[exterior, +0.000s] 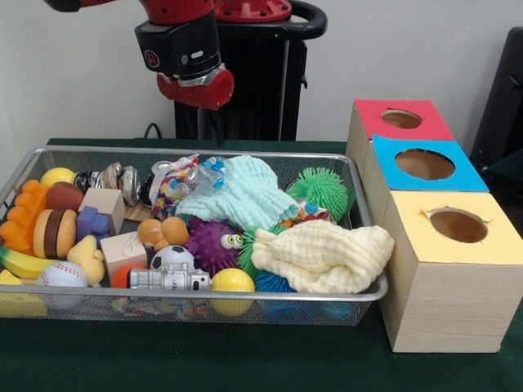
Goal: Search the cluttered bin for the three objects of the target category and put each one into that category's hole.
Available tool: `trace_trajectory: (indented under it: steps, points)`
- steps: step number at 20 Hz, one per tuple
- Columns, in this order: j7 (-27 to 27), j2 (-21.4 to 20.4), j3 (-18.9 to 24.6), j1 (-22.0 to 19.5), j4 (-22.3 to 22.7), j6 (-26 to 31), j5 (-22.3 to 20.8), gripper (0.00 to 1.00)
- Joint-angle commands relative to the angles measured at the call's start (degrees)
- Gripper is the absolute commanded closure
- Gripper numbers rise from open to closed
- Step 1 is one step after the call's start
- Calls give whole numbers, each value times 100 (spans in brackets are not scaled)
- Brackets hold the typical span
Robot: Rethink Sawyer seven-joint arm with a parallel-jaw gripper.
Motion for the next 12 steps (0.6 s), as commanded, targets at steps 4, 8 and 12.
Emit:
trace_trajectory:
  steps: [4, 8, 12]
  points:
    - [-8, 105, 125, -81, -338, -179, -222, 0]
    - [-37, 183, 107, -77, -378, -248, -311, 0]
    - [-49, 275, 109, -60, -458, -328, -365, 0]
